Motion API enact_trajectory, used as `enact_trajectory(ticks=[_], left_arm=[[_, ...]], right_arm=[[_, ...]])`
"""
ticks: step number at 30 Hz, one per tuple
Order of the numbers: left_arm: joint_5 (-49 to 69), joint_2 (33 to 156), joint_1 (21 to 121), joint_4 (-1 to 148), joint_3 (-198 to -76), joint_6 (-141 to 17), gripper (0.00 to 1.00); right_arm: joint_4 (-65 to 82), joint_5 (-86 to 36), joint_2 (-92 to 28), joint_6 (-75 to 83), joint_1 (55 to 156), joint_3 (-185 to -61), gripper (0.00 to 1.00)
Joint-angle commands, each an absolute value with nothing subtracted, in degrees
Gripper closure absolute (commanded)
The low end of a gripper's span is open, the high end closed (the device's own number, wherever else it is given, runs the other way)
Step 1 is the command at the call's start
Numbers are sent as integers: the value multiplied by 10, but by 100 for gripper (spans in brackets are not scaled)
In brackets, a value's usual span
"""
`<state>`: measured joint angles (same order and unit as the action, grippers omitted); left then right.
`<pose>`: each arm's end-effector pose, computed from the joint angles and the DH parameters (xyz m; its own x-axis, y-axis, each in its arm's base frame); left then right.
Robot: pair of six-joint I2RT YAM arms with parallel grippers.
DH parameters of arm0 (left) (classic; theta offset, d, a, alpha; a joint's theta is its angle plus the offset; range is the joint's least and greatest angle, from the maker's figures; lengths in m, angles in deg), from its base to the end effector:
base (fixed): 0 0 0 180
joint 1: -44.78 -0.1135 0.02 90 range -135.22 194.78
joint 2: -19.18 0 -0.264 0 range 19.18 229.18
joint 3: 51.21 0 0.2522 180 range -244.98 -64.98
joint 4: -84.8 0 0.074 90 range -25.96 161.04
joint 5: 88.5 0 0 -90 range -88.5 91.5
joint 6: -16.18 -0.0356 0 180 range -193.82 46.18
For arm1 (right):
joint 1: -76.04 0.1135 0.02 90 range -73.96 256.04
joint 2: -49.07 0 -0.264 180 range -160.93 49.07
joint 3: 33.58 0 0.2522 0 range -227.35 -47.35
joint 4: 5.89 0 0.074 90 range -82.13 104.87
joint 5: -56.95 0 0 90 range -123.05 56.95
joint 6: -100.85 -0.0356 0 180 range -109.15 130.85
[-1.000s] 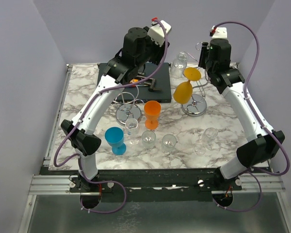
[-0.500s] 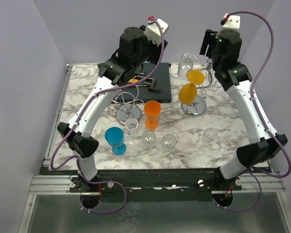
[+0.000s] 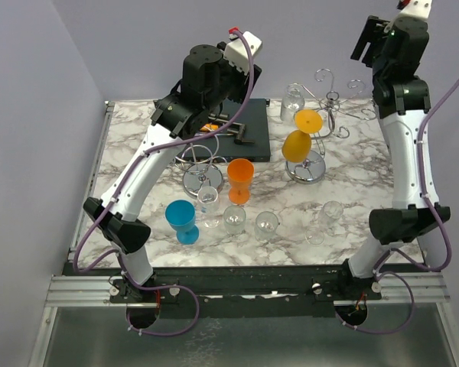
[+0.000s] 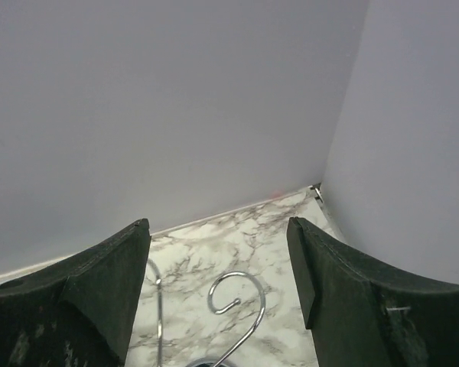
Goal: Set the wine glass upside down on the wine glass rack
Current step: Adjust the wine rack at the center of the board.
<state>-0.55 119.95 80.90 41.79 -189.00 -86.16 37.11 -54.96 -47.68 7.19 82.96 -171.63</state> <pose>0.3074 -0.2228 0.5133 0.0374 0.2371 -0.9708 0.5654 0.7960 0.2162 0.3465 0.0287 0.5389 -0.0129 0.0581 -0.9982 0.2598 0.9642 0.0528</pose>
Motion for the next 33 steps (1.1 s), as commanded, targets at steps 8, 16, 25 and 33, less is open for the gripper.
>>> enact_trajectory(ticks=[8,16,25,33], left_arm=[[30,1161,806,415,-1868,-852,37],[34,1161,806,415,-1862,-854,37],[24,1158,806,415,-1847,-862,37],[23,1156,806,416,-1843,-861,37]], right_arm=[[455,-292,-543,-21,700,-1685,22],[405,-195,-522,-67,660,-1597,32],[358,-141,-503,-108,642,-1523,65],[351,-201,-459,-110,642,-1495,88]])
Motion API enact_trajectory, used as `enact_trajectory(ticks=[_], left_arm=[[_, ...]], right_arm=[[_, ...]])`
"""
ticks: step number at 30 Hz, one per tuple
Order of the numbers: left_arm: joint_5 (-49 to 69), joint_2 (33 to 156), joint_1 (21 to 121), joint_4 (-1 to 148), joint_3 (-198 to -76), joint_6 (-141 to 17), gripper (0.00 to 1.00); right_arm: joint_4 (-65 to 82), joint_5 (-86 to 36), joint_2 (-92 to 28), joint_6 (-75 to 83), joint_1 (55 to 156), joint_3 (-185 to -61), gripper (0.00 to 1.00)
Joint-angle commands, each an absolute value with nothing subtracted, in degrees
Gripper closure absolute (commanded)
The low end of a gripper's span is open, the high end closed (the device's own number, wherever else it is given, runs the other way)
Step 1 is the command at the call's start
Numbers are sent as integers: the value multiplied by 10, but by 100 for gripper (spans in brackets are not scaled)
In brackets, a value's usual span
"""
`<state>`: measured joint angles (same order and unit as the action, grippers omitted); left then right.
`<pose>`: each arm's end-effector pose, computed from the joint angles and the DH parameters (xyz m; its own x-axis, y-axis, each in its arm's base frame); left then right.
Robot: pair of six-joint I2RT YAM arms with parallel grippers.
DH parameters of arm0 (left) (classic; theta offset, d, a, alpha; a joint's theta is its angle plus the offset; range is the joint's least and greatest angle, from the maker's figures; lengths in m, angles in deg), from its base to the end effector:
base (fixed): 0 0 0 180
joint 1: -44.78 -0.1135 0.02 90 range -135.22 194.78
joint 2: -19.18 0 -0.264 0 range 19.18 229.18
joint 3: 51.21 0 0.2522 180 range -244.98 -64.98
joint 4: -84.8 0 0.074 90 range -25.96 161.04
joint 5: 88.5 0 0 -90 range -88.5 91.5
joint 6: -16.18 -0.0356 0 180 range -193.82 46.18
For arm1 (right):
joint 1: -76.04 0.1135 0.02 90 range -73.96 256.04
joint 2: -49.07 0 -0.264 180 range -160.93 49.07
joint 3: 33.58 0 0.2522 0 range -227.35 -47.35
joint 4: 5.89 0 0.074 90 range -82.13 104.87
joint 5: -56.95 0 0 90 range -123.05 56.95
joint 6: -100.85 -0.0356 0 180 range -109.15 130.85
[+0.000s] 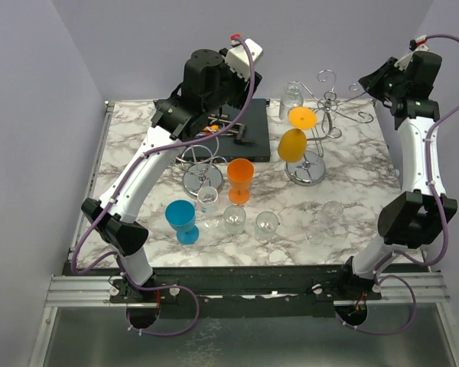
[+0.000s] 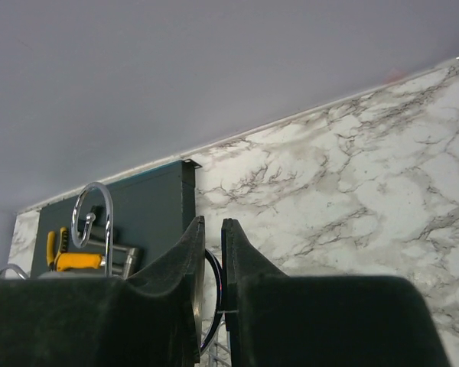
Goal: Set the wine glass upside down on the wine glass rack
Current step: Adjust the wine rack at the center of the board.
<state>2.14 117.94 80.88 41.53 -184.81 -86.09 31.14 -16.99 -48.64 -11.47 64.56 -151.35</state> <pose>0.3033 -0.2216 0.5024 0.0114 0.2547 -0.9669 0.6096 0.7648 0.2086 0.3899 -0.0691 0.4300 -0.2904 0.4314 -0.8541 0.0457 0.8978 0.4379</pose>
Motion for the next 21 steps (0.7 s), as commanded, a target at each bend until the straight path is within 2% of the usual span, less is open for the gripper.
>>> enact_trajectory(ticks=[1,9,15,17,19,21], left_arm=[[23,1156,806,416,-1843,-860,37],[24,1156,806,415,-1842,-857,37],[19,1151,806,415,-1831,-859,37],[19,1150,806,415,-1829,-859,37],[19,1150,806,415,-1829,-859,37],[19,1149,806,416,-1831,-859,37]], right_arm=[[350,-211,-453,-112,642,-1491,90],[339,-280,-398,-125,642,-1435,98],[317,-318,-342,-127,641,-1374,95],[318,-322,-334,-127,642,-1370,88],[317,-319,-332,-126,641,-1373,72],[327,-318,-339,-122,641,-1387,62]])
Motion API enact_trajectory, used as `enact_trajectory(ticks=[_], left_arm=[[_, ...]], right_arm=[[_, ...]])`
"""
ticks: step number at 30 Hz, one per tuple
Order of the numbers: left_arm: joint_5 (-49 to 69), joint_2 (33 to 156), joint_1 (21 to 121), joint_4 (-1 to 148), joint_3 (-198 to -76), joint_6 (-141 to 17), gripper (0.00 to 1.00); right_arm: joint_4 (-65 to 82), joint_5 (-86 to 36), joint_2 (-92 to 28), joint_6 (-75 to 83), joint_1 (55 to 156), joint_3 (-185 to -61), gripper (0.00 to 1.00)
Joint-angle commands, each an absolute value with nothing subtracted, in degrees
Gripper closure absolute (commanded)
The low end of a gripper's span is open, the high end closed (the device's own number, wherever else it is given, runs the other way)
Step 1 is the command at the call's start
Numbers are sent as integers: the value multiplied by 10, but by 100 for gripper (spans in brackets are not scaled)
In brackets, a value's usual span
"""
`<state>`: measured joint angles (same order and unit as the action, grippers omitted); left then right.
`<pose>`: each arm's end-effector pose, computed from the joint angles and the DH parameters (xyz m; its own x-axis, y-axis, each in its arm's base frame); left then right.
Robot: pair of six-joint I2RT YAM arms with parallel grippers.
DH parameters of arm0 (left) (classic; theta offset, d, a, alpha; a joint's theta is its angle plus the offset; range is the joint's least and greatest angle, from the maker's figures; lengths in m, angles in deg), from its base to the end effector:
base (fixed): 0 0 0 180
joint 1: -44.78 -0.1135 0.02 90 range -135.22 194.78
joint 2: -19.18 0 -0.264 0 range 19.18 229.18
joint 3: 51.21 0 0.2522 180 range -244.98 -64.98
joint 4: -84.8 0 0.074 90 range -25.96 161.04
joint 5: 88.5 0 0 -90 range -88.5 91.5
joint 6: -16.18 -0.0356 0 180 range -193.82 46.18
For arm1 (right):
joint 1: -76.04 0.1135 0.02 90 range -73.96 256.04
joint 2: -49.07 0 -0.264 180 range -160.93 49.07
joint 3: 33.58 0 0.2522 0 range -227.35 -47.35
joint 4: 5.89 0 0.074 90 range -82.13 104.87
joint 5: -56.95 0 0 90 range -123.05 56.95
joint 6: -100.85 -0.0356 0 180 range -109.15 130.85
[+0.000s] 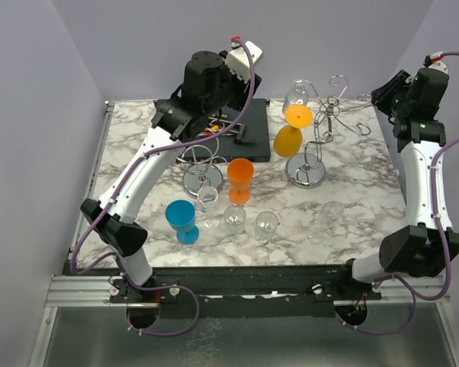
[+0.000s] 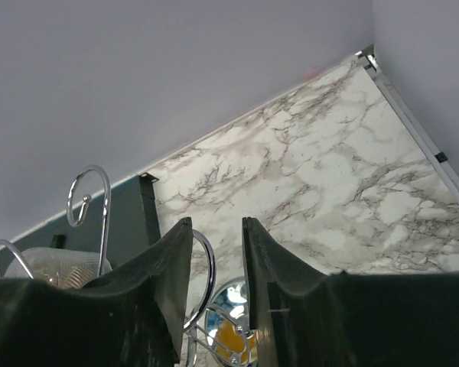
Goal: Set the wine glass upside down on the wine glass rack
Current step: Adjust the wine rack at the center of the board, then pick up the wine glass at the center of the board.
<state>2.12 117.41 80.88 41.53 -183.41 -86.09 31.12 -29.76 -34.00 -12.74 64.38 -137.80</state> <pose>0.3029 -0.2213 0.4980 -0.0005 0.2634 -0.9647 0.6119 0.7631 0.2080 0.3224 -0.0644 0.4366 -0.1862 0.4464 -0.8753 0.2425 0.8842 0.3993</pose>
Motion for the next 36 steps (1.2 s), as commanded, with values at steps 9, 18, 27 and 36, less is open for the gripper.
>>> enact_trajectory(ticks=[9,18,27,36], left_arm=[[-1,1133,798,406,-1811,-860,36],[4,1110,783,360,-1801,-842,30],[11,1087,767,333,-1805,-828,25],[14,1071,747,324,-1813,-825,25]], right_arm=[[355,-284,-292,-84,645,-1420,22],[445,-307,-241,-10,814,-1456,0],[332,-16,-235,-91,842,-1479,0],[498,-171,-347,-26,1040,-1584,4]])
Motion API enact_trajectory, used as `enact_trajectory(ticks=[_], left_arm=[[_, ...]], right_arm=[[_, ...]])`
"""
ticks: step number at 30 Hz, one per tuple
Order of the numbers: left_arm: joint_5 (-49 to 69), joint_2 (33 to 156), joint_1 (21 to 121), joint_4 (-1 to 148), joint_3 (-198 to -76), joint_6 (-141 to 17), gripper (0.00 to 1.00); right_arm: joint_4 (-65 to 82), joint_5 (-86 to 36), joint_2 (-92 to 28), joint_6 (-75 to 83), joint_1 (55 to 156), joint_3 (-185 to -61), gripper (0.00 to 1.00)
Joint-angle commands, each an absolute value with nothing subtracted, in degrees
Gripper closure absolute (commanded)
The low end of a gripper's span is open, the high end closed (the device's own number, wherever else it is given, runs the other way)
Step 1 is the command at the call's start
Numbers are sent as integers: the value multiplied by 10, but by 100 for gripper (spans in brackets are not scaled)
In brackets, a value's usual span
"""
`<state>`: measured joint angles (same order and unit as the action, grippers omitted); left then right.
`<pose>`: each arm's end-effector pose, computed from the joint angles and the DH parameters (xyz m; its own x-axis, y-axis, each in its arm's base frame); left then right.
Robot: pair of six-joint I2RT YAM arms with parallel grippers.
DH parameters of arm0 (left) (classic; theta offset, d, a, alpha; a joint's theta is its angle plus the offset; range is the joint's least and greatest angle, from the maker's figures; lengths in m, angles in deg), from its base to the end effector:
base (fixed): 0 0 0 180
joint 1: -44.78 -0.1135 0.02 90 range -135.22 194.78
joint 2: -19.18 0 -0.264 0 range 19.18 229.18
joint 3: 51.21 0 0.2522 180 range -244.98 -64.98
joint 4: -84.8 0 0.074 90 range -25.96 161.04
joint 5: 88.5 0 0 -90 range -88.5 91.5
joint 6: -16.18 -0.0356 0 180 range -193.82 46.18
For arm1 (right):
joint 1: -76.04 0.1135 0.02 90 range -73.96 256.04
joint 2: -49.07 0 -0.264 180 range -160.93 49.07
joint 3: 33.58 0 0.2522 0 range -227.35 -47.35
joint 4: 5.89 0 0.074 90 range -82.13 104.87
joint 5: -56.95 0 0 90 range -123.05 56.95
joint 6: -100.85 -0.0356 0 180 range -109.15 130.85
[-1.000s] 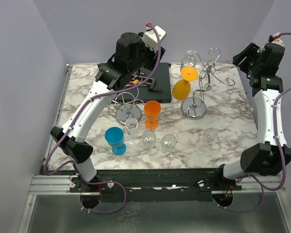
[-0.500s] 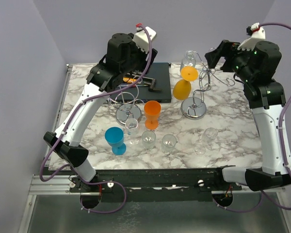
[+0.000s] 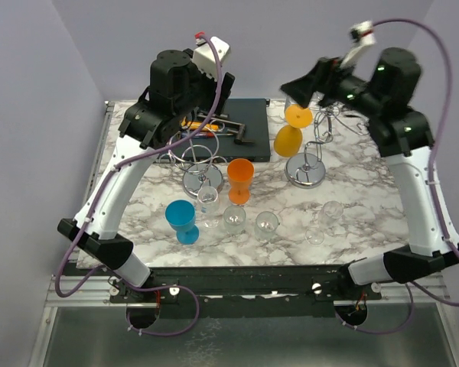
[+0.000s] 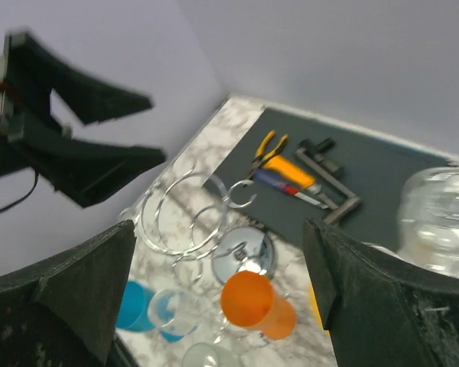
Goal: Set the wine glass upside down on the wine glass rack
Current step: Pick up the wine glass at the center of the board.
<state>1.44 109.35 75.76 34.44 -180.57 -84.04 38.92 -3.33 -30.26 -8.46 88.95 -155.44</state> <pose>0.2776 -0.1666 0.5156 -0.0723 0.2503 -0.9655 0.5352 0.8266 0.1743 0.2512 0.0757 0.5392 -0.2604 0.2349 -0.9365 -0.6260 0.6974 0.3490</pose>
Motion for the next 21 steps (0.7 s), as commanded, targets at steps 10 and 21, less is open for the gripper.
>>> enact_trajectory(ticks=[10,21], left_arm=[[31,1027,718,323,-1766,-815,24],[43,998,716,311,-1727,-810,22]], right_arm=[[569,-479,-324,-48,1259,-1420,13],[637,-456,-262,-112,1304,-1242,27]])
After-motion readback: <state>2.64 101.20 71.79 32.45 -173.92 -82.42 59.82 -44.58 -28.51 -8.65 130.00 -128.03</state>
